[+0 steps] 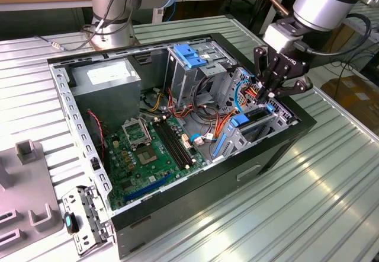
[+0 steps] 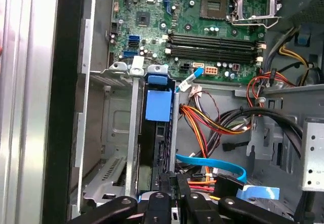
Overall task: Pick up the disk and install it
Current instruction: 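Insert the first disk wire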
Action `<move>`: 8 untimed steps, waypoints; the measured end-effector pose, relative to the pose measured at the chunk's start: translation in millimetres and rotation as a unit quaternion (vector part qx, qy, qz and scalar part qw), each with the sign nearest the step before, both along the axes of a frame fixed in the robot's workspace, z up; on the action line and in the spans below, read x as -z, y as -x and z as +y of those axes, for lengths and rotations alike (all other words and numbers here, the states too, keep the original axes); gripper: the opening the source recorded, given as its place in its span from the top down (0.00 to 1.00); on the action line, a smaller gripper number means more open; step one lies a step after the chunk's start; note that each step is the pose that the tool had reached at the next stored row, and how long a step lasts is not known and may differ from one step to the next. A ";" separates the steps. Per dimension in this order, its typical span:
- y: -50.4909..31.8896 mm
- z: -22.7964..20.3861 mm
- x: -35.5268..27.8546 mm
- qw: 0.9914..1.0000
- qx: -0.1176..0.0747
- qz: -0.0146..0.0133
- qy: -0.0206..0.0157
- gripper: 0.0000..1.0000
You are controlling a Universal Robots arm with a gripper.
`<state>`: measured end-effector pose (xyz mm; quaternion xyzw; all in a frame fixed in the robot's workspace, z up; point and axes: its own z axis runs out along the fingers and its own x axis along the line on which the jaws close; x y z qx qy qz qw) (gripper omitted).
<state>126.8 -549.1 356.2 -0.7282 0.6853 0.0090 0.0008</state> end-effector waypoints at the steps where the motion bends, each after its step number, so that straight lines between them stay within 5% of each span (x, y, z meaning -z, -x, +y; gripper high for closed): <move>1: 0.6 -0.7 0.2 1.000 0.000 0.000 0.000 0.83; 3: 0.9 -3.1 0.2 1.000 0.000 0.001 0.000 0.83; 5: 1.0 -12.7 1.0 1.000 0.000 0.001 -0.001 0.83; 8: 1.2 -15.8 1.2 1.000 0.001 0.002 -0.001 0.83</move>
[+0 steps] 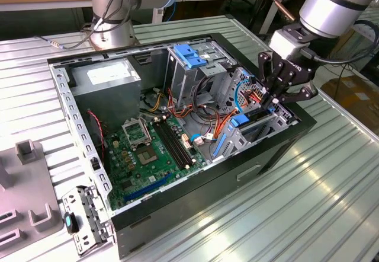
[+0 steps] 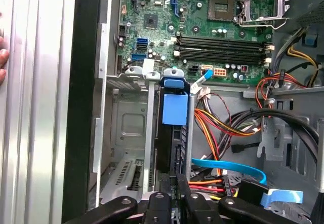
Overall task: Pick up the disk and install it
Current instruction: 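Insert the first disk wire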
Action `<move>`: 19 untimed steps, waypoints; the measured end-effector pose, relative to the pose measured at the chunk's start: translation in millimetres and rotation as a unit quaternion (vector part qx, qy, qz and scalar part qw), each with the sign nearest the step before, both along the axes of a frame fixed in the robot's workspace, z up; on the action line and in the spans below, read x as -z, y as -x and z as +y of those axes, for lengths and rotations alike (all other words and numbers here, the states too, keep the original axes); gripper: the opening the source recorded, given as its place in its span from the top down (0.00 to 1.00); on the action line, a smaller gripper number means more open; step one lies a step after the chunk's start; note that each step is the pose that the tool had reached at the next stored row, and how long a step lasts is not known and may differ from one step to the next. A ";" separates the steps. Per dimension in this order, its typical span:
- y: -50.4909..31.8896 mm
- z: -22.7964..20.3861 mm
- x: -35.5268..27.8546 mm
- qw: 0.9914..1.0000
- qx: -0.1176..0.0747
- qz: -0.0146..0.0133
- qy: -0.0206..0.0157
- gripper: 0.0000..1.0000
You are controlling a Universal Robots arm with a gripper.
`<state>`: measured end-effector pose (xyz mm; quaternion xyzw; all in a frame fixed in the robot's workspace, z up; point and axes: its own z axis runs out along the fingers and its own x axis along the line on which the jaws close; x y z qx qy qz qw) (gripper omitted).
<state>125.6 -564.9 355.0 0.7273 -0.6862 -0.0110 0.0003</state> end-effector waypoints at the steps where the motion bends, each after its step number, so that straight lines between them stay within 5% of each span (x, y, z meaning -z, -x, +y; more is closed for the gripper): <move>1: 0.6 0.0 0.1 1.000 0.003 0.001 0.000 0.83; 6: 1.0 0.4 1.7 0.999 0.031 0.012 0.000 0.83; 10: 0.5 5.6 5.0 0.999 0.038 0.024 0.000 0.83; 19: -5.2 5.9 6.7 0.999 0.038 0.025 0.001 0.83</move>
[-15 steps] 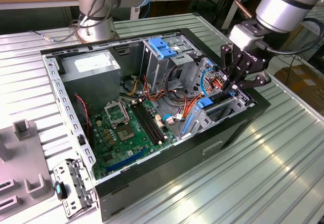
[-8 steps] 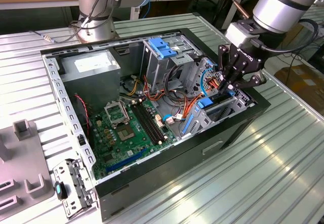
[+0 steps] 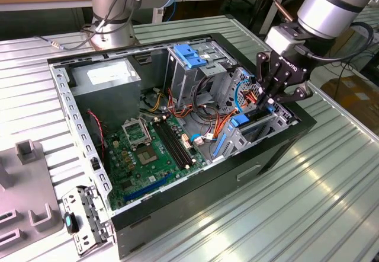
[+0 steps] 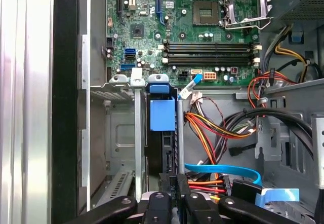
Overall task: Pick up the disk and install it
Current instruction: 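Insert the first disk wire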
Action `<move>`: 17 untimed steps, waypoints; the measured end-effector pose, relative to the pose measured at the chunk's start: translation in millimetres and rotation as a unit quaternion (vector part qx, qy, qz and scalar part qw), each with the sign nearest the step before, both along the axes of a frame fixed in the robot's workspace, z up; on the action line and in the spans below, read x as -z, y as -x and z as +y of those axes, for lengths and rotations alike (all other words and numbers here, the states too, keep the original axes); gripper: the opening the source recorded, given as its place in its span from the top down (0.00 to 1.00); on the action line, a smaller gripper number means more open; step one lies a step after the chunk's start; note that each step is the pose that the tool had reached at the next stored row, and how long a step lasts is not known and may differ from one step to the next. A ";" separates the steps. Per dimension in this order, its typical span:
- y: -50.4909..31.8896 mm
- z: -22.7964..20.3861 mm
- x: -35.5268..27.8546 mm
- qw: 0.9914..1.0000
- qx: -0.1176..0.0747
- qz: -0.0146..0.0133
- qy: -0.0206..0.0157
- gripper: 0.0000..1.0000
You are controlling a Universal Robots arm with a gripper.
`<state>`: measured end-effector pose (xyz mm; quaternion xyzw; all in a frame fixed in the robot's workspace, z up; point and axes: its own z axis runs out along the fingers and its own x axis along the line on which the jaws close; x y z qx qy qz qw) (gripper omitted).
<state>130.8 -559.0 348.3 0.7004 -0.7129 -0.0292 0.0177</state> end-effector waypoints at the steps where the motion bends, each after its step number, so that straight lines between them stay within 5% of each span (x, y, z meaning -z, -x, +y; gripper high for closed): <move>1: 0.0 0.0 0.3 1.000 0.000 0.000 0.000 0.83; 17: 0.0 -1.8 3.7 1.000 0.000 0.002 -0.003 0.83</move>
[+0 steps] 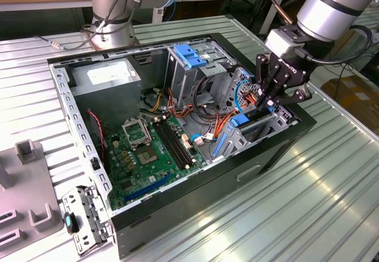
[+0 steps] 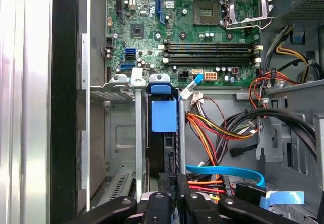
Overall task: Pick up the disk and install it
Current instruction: 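Insert the first disk wire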
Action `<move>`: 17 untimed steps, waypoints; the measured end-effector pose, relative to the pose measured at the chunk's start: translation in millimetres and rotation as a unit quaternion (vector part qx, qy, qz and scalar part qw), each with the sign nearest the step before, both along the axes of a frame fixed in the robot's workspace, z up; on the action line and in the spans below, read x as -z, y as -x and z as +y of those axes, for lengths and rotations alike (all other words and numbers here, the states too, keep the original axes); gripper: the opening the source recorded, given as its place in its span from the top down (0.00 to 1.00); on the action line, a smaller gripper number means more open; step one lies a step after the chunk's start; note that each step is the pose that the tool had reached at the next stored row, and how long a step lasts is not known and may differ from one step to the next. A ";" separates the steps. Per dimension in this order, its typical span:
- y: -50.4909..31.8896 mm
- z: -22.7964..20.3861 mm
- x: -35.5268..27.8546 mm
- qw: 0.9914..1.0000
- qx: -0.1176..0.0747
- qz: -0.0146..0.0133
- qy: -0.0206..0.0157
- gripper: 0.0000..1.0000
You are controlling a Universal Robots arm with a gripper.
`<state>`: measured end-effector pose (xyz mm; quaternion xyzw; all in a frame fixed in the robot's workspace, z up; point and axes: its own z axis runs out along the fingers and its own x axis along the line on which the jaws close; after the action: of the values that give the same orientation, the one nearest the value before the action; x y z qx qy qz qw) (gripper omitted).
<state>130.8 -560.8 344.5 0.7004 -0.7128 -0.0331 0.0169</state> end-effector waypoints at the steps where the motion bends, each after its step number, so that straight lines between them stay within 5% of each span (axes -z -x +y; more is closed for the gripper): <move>1: 0.0 0.0 -0.8 1.000 0.000 0.000 0.000 0.83; 17: 0.0 -0.1 -0.5 1.000 -0.003 0.000 -0.004 0.83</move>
<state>130.8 -560.8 345.0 0.7025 -0.7106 -0.0361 0.0140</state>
